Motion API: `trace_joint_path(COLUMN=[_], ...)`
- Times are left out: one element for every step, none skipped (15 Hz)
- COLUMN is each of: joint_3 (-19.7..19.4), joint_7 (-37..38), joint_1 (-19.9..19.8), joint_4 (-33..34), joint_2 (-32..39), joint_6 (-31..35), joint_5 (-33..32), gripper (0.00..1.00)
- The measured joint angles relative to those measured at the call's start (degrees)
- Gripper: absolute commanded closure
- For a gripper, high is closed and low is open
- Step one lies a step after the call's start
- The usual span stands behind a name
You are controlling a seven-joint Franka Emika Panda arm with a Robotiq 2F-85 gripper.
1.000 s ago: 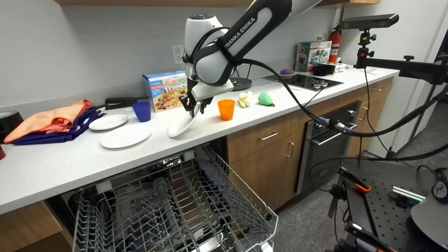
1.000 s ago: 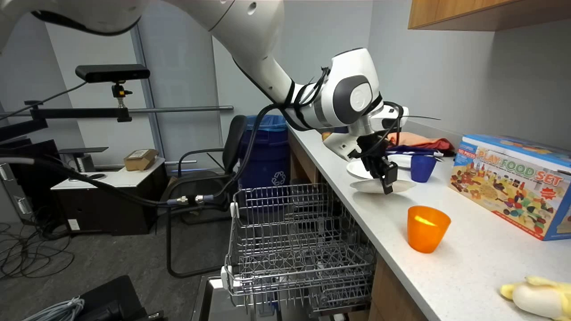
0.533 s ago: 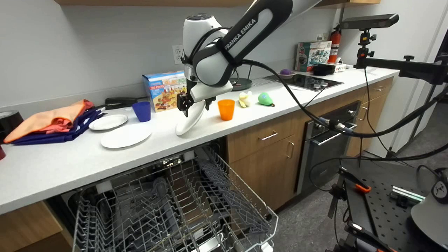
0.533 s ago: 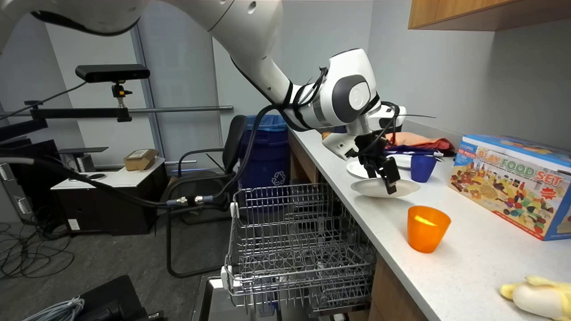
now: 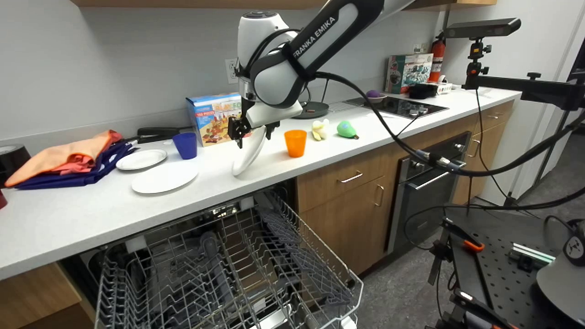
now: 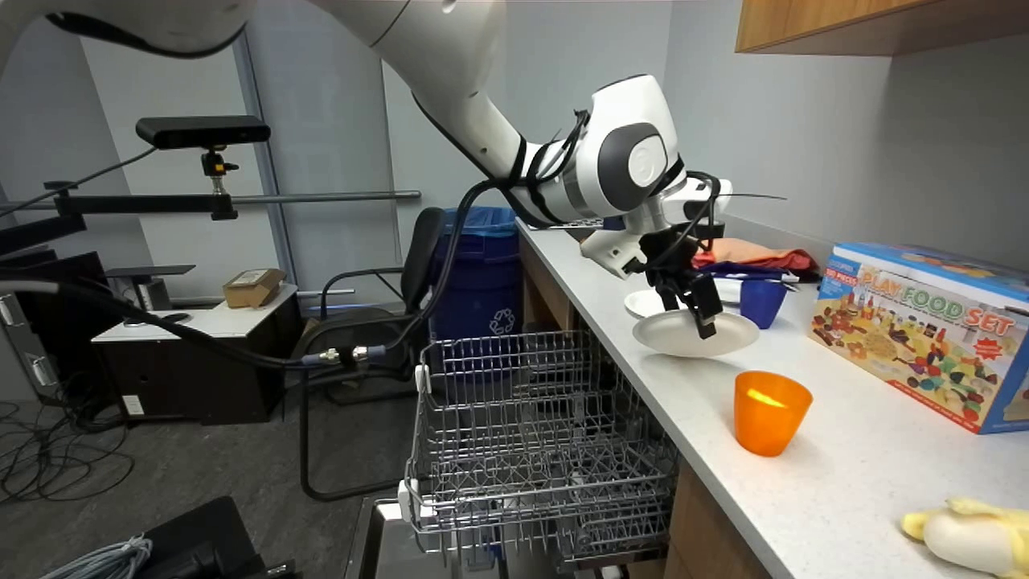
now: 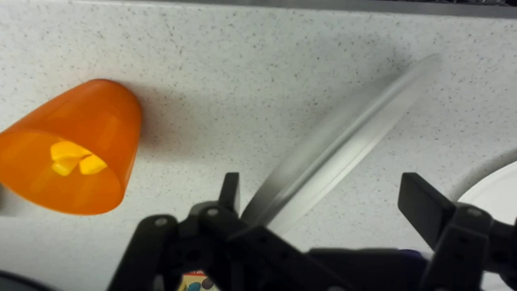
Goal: Pick up the white plate from the dish rack and put it on the countertop.
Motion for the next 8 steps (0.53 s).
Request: trace_joint_path(joint_3=[0.22, 0.45, 0.66, 0.86, 1.03, 1.21, 1.38, 1.54], joint_7=[-0.34, -0.76, -1.33, -2.26, -3.38, -4.80, -6.19, -7.33], joint_1=[-0.02, -0.02, -0.02, -0.02, -0.02, -0.02, -0.02, -0.02], joint_4=[0.01, 0.05, 0.17, 0.36, 0.55, 0.64, 0.70, 0.82], joint_2=[-0.14, -0.28, -0.42, -0.57, -0.78, -1.09, -1.53, -2.00], joint_6=[-0.34, -0.93, -1.71, -2.34, -2.77, -2.86, -2.86, -2.86], joint_5=[0.00, 0.00, 0.01, 0.00, -0.02, -0.10, -0.31, -0.63], gripper=[0.00, 0.00, 0.00, 0.00, 0.00, 0.00, 0.00, 0.00])
